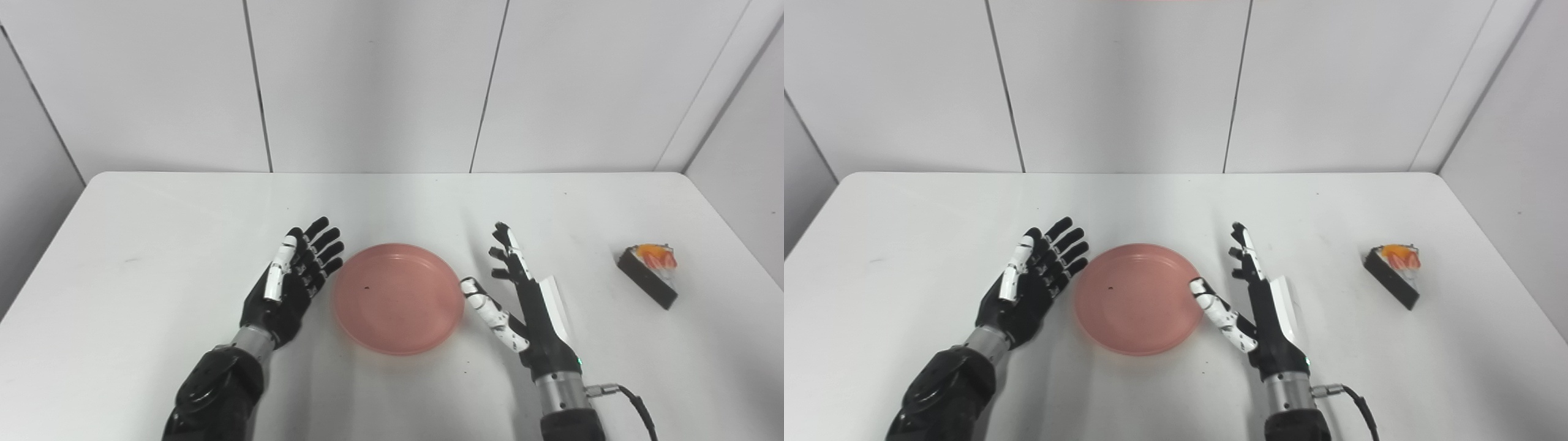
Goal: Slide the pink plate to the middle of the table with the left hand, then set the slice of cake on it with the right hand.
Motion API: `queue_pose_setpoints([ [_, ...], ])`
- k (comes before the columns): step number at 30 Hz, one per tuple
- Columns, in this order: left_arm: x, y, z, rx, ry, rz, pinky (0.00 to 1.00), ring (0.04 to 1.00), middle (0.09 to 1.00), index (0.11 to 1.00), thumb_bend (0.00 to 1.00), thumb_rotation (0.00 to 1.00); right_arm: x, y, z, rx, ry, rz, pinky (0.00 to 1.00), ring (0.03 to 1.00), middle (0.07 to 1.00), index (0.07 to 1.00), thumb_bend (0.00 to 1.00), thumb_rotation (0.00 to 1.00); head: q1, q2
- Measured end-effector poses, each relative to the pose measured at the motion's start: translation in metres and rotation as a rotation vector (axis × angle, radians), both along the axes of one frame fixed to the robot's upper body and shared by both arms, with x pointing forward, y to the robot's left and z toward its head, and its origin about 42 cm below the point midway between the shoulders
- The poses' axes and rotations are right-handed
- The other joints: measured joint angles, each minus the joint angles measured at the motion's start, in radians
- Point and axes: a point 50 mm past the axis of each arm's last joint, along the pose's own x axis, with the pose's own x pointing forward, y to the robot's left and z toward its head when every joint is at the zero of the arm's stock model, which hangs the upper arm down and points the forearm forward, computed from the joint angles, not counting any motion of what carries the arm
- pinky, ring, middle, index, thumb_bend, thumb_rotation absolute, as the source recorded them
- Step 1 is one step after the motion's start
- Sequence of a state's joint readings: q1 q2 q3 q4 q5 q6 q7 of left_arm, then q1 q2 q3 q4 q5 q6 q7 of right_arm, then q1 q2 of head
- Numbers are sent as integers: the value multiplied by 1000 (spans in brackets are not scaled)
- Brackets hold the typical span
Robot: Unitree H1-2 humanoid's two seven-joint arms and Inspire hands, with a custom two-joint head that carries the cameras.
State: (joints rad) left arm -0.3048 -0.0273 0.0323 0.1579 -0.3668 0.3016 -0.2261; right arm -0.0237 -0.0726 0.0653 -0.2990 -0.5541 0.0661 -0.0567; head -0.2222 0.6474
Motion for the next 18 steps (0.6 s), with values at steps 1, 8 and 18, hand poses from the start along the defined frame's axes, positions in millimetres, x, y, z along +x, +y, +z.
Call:
queue_pose_setpoints([
  [1,0,2,0,4,-1,3,921,911,903,890,357,1000,0,-3,3,-24,-11,-10,712,818,902,942,744,771,-11,-2],
  [8,0,9,0,9,-5,2,933,914,903,889,349,1000,1,-10,32,-172,-89,-99,725,850,900,953,836,632,-90,-17],
  [18,1,22,-5,6,-17,-24,948,924,911,898,361,1000,2,-47,56,-370,-91,-278,685,847,915,910,850,484,-189,-35],
])
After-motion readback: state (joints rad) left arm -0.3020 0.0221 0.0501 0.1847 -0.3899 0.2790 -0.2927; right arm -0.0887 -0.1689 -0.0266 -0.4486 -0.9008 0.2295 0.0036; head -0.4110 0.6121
